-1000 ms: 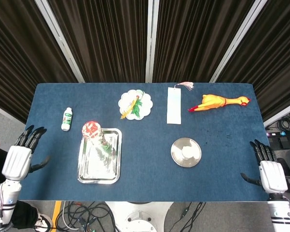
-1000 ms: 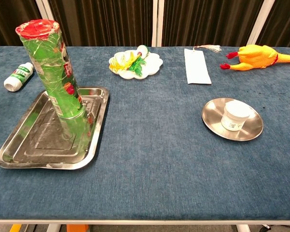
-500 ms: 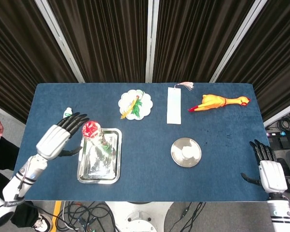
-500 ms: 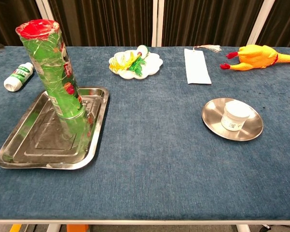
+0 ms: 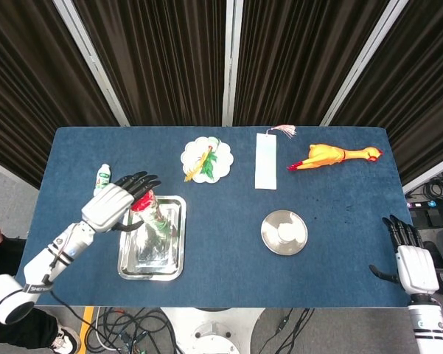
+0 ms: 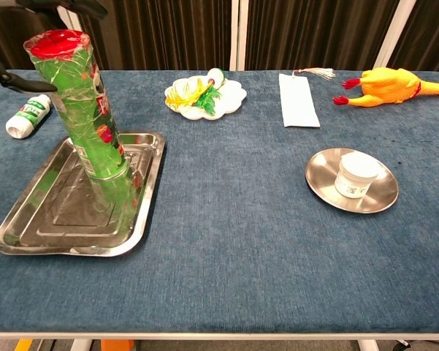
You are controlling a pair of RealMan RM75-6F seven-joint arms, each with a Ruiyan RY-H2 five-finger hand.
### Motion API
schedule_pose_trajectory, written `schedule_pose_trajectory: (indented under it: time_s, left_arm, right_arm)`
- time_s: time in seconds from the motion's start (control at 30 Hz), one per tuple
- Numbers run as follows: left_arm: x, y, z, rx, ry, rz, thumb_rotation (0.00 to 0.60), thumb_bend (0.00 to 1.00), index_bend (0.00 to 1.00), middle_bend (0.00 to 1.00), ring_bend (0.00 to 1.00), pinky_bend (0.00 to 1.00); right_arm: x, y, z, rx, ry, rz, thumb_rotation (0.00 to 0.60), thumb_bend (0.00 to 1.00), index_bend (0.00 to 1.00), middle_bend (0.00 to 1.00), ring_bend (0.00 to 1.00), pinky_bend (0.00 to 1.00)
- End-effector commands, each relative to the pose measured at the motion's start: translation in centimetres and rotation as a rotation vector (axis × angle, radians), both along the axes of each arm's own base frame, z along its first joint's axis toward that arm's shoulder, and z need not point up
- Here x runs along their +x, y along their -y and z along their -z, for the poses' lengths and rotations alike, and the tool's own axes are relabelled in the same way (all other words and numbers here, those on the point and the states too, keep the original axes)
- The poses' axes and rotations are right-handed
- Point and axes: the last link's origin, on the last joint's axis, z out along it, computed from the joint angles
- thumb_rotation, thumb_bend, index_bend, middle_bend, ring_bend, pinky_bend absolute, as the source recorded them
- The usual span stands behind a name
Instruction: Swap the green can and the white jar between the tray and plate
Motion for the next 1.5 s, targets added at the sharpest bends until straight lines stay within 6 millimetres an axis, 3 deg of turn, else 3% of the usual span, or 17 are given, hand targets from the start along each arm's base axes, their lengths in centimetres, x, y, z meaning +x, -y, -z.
schedule_pose_trajectory:
  time_s: [0.03, 0.33, 0.73, 0.87, 1.07, 1.3, 1.5]
  left_arm:
    - [0.2, -0.6, 0.1, -0.015, -0.024, -0.008, 0.6, 0.22, 0.1, 0.06, 0.0, 0.2]
    - [0.6, -1.3, 0.7, -0.026, -0.05, -0.023, 0.6, 0.27, 0.21, 0.15, 0.04, 0.29]
    - [1.0, -1.5, 0.9, -0.039, -0.039, -0.031, 0.6, 0.29, 0.28, 0.26, 0.24, 0.55]
    - [1.3, -1.5, 0.8, -0.031, -0.035, -0.02, 0.6, 0.31, 0.34, 0.33, 0.28, 0.57]
    - [2.1, -1.6, 0.5, -0.024, -0.026, 0.0, 0.6, 0.31, 0.4, 0.36, 0.31, 0.58]
    - [5.3, -2.6, -0.1, 0.0, -0.002, 0.081, 0.6, 0.31, 0.4, 0.36, 0.31, 0.58]
    - [9.1, -4.2, 1.0, -0.028, -0.014, 0.144, 0.6, 0.31, 0.4, 0.36, 0.31, 0.58]
  right_arm:
    - [-0.1, 0.0, 0.0, -0.002, 0.001, 0.006, 0.6, 0.07, 0.0, 0.0, 0.0, 0.0]
    - [-0.6, -0.1, 0.0, -0.008, 0.008, 0.016, 0.6, 0.07, 0.0, 0.0, 0.0, 0.0]
    - [-0.9, -0.1, 0.1, -0.006, 0.011, 0.026, 0.6, 0.08, 0.0, 0.0, 0.0, 0.0]
    - [-1.0, -0.1, 0.1, -0.005, 0.011, 0.028, 0.6, 0.08, 0.0, 0.0, 0.0, 0.0]
    - [-1.0, -0.1, 0.1, -0.004, 0.011, 0.03, 0.6, 0.08, 0.0, 0.0, 0.0, 0.0]
    - [-1.0, -0.1, -0.1, -0.009, 0.013, 0.03, 0.6, 0.08, 0.0, 0.0, 0.0, 0.0]
    - [-1.1, -0.1, -0.2, -0.016, 0.018, 0.033, 0.6, 0.08, 0.0, 0.0, 0.0, 0.0]
